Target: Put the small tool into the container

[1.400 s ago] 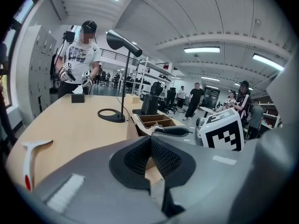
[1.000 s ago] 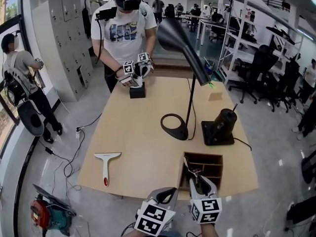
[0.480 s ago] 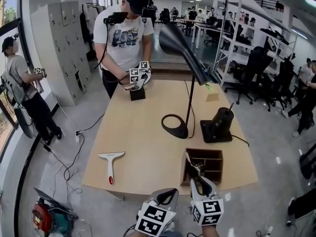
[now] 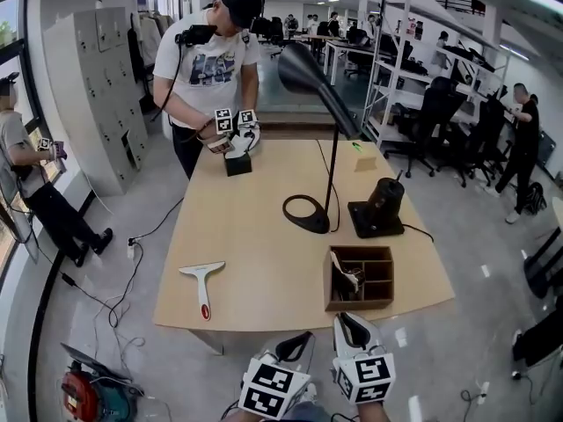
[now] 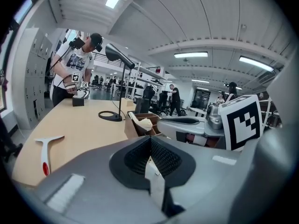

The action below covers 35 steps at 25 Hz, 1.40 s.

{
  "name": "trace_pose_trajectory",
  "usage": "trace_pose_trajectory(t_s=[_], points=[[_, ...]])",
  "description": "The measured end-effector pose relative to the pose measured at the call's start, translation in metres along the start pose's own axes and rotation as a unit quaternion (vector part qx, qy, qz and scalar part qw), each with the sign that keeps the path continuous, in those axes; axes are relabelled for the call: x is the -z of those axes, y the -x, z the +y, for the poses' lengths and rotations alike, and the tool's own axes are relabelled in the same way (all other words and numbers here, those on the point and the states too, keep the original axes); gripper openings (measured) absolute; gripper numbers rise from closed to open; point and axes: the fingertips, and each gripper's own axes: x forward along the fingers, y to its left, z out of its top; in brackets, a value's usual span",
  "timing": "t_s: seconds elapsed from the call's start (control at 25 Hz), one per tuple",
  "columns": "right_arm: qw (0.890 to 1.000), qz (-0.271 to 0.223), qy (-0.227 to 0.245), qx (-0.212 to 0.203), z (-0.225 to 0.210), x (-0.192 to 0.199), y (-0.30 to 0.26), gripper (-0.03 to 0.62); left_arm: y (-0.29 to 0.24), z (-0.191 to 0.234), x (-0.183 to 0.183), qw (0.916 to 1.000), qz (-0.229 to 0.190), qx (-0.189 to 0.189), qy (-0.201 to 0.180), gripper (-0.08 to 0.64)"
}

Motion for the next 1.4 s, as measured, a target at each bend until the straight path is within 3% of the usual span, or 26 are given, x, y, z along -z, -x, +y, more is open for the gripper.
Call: trace_pose_trajectory(t_s=[0.36,0.68,0.92,1.16,1.4], points=[[1.000,0.000,-0.012,0.018,0.104,0.039,0.099,0.006,0.102,-0.030,0.070,0.9996,-0.006,0.028,0.000,0.005],[0.999,-0.010,-0.025,0.021,0.146,0.060,0.173,0.006,0.144,-0.075,0.113,0.9991,-0.014,0.039,-0.003,0.006],[0.999,-0.023,-0.034,0.012,0.146,0.062,0.274,0.006,0.180,-0.167,0.122,0.9990,-0.023,0.036,-0.014,0.005],[1.000,-0.016,-0.024,0.006,0.152,0.087,0.425,0.005,0.242,-0.304,0.154,0.9985,-0.037,0.028,-0.031,0.005],[1.000,-0.009,-0.027,0.002,0.149,0.108,0.510,0.005,0.274,-0.387,0.171,0.9983,-0.043,0.028,-0.028,0.005]])
